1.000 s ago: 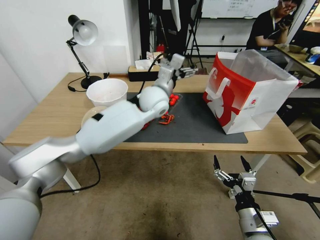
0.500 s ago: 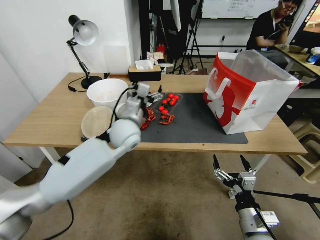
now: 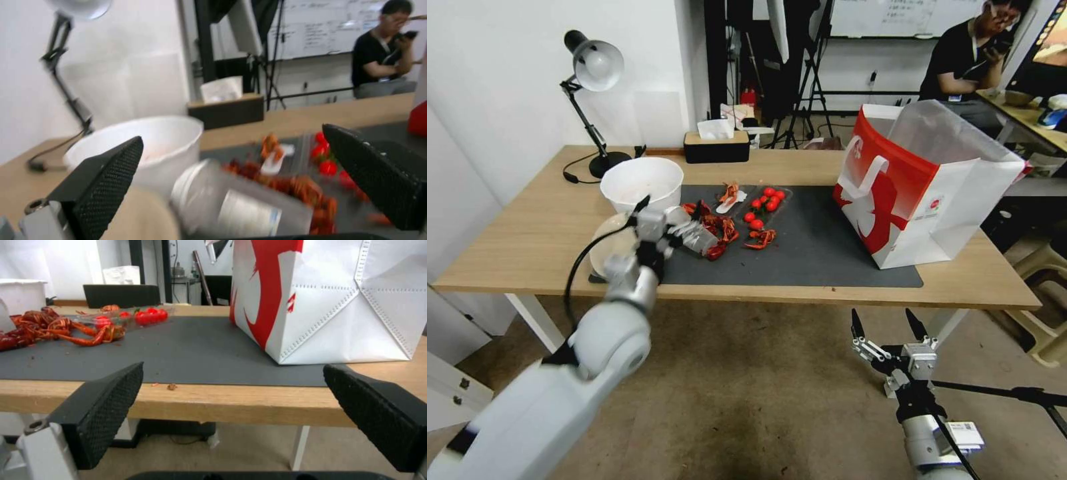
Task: Pick up the trash from the table and place it into the takeout bag.
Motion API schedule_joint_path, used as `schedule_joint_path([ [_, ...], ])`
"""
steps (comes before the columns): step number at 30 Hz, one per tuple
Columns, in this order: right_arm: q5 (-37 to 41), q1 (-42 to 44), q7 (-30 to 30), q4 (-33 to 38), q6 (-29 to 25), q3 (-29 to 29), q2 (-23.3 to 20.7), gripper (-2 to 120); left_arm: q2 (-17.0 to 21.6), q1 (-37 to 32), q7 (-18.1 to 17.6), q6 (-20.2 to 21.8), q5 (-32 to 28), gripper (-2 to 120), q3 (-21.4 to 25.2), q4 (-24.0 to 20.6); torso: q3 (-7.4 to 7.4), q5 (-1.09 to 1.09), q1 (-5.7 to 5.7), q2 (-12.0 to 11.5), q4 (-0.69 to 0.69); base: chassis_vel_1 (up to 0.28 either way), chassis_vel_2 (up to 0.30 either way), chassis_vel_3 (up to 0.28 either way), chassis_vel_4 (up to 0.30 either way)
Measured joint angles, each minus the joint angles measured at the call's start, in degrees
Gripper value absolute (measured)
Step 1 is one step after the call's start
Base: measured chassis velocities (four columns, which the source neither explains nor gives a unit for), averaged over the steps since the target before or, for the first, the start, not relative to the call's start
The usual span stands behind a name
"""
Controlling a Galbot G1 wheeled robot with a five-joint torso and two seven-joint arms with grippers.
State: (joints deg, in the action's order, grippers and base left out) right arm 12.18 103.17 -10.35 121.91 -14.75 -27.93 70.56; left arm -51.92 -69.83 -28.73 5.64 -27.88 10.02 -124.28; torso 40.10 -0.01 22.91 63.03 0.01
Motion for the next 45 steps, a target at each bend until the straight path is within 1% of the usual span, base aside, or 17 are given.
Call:
schedule_joint_path([
  [1, 0.0, 0.0, 0.0, 0.0, 0.0, 0.0, 0.0, 100, 0.0, 0.0, 0.0, 0.0, 0.0, 100, 0.0, 0.0, 0.0, 0.0, 0.0, 0.0, 0.0, 0.0, 0.0, 0.0, 0.0],
  [3, 0.18, -0.02, 0.0, 0.08, 0.02, -0.02, -0.35, 100, -1.56, -6.06, 0.81, -2.73, 2.8, 100, 2.89, -1.18, 0.0, 0.0, 0.0, 0.0, 0.0, 0.0, 0.0, 0.0, 0.0],
  [4, 0.25, -0.07, 0.0, 0.16, 0.06, -0.03, -0.48, 100, -2.09, -7.62, 1.09, -3.42, 3.55, 100, 3.52, -1.52, 0.0, 0.0, 0.0, 0.0, 0.0, 0.0, 0.0, 0.0, 0.0],
  [5, 0.25, -0.07, 0.0, 0.16, 0.06, -0.03, -0.48, 100, -2.09, -7.62, 1.09, -3.42, 3.55, 100, 3.52, -1.52, 0.0, 0.0, 0.0, 0.0, 0.0, 0.0, 0.0, 0.0, 0.0],
  [7, 0.41, -0.32, -0.02, 0.49, 0.37, -0.07, -0.83, 100, -3.72, -11.13, 1.41, -4.98, 5.51, 100, 5.02, -2.4, 0.0, 0.0, 0.0, 0.0, -0.01, 0.0, 0.0, 0.0, 0.0],
  [9, 0.41, -0.38, -0.02, 0.56, 0.42, -0.06, -0.87, 100, -4.19, -12.28, 1.57, -5.27, 6.26, 100, 5.68, -2.71, 0.0, 0.0, 0.0, 0.0, -0.02, 0.0, 0.0, 0.0, 0.0],
  [12, 0.41, -0.43, -0.03, 0.62, 0.56, 0.17, -0.89, 100, -5.41, -17.16, 3.0, -5.67, 9.22, 100, 8.02, -4.34, 0.01, 0.0, 0.01, 0.0, -0.02, 0.0, 0.0, 0.0, 0.0],
  [13, 0.41, -0.43, -0.03, 0.62, 0.56, 0.17, -0.89, 100, -5.41, -17.16, 3.0, -5.67, 9.22, 100, 8.02, -4.34, 0.01, 0.0, 0.01, 0.0, -0.02, 0.0, 0.0, 0.0, 0.0],
  [14, 0.41, -0.4, 0.01, 0.61, 0.52, 0.24, -0.89, 100, -5.68, -19.33, 3.31, -5.66, 9.67, 100, 8.7, -5.11, 0.01, 0.02, 0.01, 0.0, -0.01, 0.0, 0.0, 0.0, 0.0],
  [16, 0.41, -0.4, 0.04, 0.58, 0.44, 0.27, -0.89, 100, -5.84, -20.36, 3.42, -5.72, 9.84, 100, 9.04, -5.39, 0.0, 0.02, 0.01, 0.0, 0.0, 0.0, 0.0, 0.0, 0.0],
  [17, 0.45, -0.35, 0.08, 0.4, -0.05, 0.29, -0.88, 100, -6.34, -23.25, 3.81, -6.08, 10.1, 100, 9.84, -6.06, 0.0, 0.01, 0.0, 0.0, -0.01, 0.0, 0.0, 0.0, 0.0],
  [19, 0.66, -0.23, 0.15, 0.35, -0.45, 0.35, -0.92, 100, -7.46, -26.05, 4.22, -6.5, 10.28, 100, 10.61, -6.22, 0.0, 0.01, 0.01, 0.0, -0.01, 0.0, 0.0, 0.0, 0.0],
  [21, 0.68, -0.16, 0.2, 0.35, -0.56, 0.41, -0.94, 100, -7.94, -26.61, 4.3, -6.71, 10.52, 100, 10.72, -5.93, 0.0, 0.0, 0.01, 0.0, -0.01, 0.0, 0.0, 0.0, 0.0],
  [23, 0.7, -0.12, 0.23, 0.36, -0.73, 0.49, -0.98, 100, -9.26, -27.95, 4.49, -7.24, 11.28, 100, 10.87, -5.03, 0.0, -0.01, 0.01, 0.0, -0.02, 0.0, 0.0, 0.0, 0.0],
  [28, 0.93, 0.02, 0.25, 0.77, -0.76, 0.49, -1.09, 100, -10.39, -30.26, 4.55, -8.55, 12.01, 100, 11.2, -4.12, 0.01, 0.01, 0.01, -0.01, -0.01, 0.0, 0.0, 0.0, 0.0],
  [36, 1.07, 0.39, 0.41, 1.11, -0.77, 0.47, -1.07, 100, -10.83, -32.19, 5.32, -10.38, 11.71, 100, 13.1, -2.82, 0.01, 0.01, 0.01, -0.01, -0.01, 0.0, 0.0, 0.0, 0.0],
  [45, 1.0, 0.8, 0.75, 1.1, -1.14, 0.38, -0.87, 100, -10.35, -33.2, 6.02, -10.7, 10.42, 100, 14.31, -2.49, 0.01, 0.01, 0.01, -0.01, -0.02, 0.0, 0.0, 0.0, 0.0],
])
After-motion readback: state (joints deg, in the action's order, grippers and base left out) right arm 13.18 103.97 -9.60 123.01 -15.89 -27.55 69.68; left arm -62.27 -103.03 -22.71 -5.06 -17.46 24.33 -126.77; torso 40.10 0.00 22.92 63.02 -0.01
